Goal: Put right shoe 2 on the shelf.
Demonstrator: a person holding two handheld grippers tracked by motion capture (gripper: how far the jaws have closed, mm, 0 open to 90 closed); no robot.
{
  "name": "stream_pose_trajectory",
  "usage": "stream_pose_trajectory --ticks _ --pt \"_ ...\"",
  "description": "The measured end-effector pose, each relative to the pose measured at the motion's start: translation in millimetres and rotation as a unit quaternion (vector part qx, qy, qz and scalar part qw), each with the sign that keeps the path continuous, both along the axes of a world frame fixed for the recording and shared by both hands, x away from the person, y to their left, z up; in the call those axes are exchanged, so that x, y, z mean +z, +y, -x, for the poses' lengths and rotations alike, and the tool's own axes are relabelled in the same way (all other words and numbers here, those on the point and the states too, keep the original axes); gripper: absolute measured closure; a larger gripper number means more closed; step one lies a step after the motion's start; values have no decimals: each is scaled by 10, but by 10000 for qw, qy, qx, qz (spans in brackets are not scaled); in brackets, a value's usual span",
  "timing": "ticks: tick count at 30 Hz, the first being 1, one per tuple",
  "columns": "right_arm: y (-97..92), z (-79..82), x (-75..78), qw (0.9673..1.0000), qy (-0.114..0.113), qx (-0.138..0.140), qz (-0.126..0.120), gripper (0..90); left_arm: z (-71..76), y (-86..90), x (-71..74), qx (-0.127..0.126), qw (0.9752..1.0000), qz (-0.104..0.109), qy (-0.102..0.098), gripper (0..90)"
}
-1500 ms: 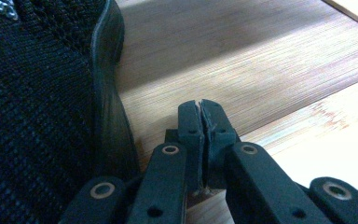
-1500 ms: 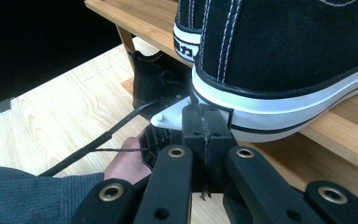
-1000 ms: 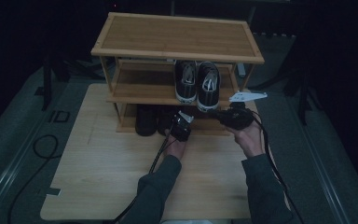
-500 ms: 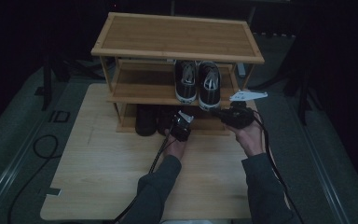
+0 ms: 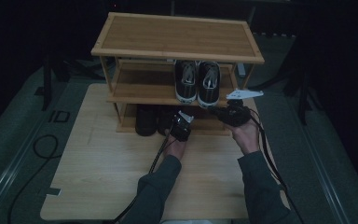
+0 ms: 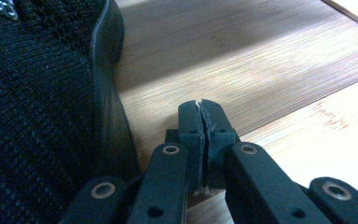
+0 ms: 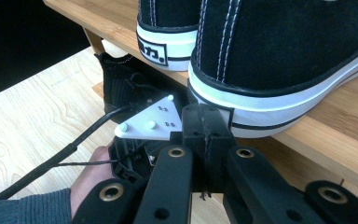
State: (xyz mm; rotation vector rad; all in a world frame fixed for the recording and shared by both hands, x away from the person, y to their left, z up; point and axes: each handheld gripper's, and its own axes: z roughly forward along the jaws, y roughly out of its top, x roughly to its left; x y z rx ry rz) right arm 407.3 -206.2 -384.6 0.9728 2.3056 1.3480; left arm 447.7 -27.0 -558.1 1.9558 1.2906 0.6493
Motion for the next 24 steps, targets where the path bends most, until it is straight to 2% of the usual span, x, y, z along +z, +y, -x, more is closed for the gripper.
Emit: stream_pose_trajectory --ticks 24 --pt "57 -128 13 10000 74 39 36 900 2 0 2 -7 10000 -24 5 880"
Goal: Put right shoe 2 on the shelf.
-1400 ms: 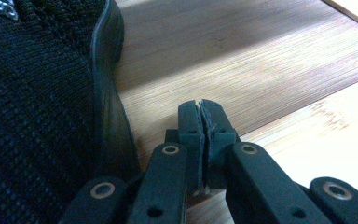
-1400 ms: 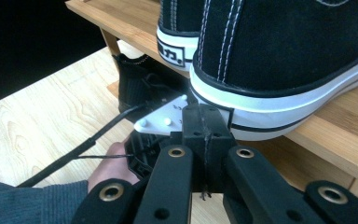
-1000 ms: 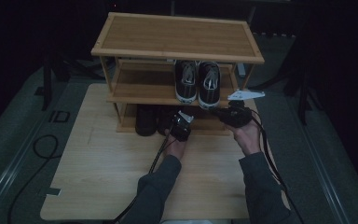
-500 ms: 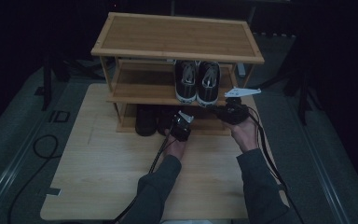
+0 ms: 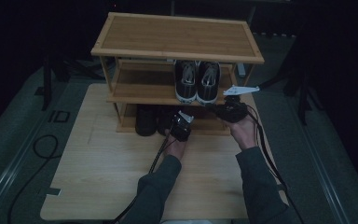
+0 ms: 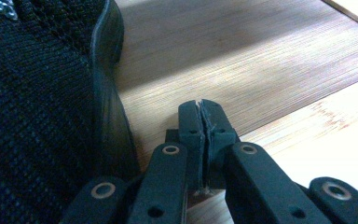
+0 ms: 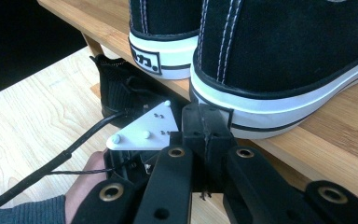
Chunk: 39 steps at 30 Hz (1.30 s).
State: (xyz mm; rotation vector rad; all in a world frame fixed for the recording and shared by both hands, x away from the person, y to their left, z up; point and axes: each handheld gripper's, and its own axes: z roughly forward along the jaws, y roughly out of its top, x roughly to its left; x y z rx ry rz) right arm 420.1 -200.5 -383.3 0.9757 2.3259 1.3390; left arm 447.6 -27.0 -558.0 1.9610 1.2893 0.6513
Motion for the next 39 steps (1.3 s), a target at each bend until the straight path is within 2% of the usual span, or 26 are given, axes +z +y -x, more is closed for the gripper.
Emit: stream_pose_trajectory --ticks 6,10,18,22,24,29,30,31,34,35,36,37,39 --pt "-3 -5 -1 10000 28 -1 -10 900 1 1 0 0 10000 2 1 880" --pt "-10 25 0 9999 -23 -65 109 900 -2 3 0 -10 10000 3 -2 880" --pt "-193 75 -59 9999 37 -163 17 890 1 0 0 -7 10000 -10 -2 880" --pt "-270 98 -123 9996 69 -253 94 860 2 -2 1 -9 10000 -14 -4 879" --pt "-296 114 -166 9995 96 -290 110 842 4 -3 1 -8 10000 -36 -6 879" --pt "-314 137 -374 9982 267 -404 359 784 5 -4 1 -4 10000 -39 -9 880" --pt "-314 137 -374 9982 267 -404 359 784 5 -4 1 -4 10000 -39 -9 880" --pt "-314 143 -475 9969 327 -510 498 742 5 -3 2 -6 10000 -38 -5 880" --pt "-318 146 -553 9960 377 -569 584 711 5 -4 2 -5 10000 -41 -3 879" --pt "-319 152 -633 9940 431 -667 751 682 6 -4 3 -7 10000 -44 1 879" --pt "-319 152 -633 9940 431 -667 751 682 6 -4 3 -7 10000 -44 1 879" --pt "-326 155 -696 9926 454 -721 868 665 5 -5 1 -1 10000 -40 -11 879" --pt "-339 162 -738 9920 504 -754 880 661 6 -5 2 -3 10000 -46 -7 879"
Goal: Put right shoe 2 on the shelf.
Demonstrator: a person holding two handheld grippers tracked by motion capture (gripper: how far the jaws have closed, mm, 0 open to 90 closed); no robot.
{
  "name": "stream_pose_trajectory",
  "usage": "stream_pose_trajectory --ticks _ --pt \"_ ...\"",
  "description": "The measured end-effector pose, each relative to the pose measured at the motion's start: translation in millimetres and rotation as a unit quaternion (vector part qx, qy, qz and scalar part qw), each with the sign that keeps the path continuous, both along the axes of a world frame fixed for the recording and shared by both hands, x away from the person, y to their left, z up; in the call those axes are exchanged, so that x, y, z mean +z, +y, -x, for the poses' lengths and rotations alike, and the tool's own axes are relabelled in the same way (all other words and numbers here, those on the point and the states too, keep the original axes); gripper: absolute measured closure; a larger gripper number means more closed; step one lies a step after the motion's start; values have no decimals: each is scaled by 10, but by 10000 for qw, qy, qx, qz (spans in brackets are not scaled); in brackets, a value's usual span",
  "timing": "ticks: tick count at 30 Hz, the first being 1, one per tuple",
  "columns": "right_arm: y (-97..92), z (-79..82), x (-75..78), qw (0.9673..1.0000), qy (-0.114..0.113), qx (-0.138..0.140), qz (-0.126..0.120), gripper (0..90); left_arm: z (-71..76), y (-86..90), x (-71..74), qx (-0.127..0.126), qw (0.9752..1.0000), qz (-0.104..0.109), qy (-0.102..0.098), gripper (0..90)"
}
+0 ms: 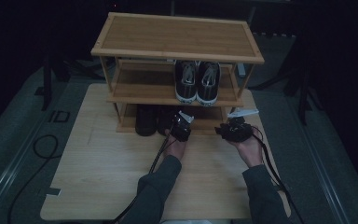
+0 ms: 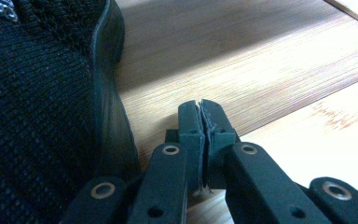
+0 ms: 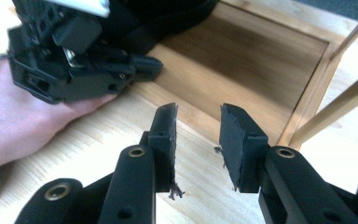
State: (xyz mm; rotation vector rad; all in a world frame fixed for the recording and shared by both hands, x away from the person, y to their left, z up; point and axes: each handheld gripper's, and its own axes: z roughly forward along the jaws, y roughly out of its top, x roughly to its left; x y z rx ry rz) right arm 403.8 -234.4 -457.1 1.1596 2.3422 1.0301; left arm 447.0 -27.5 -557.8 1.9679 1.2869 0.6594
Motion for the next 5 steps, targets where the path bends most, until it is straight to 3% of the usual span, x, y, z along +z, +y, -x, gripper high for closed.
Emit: stream_pose_trajectory --ticks 5 --pt "-35 11 -45 10000 36 -66 30 646 0 -1 1 -4 10000 -5 6 879"
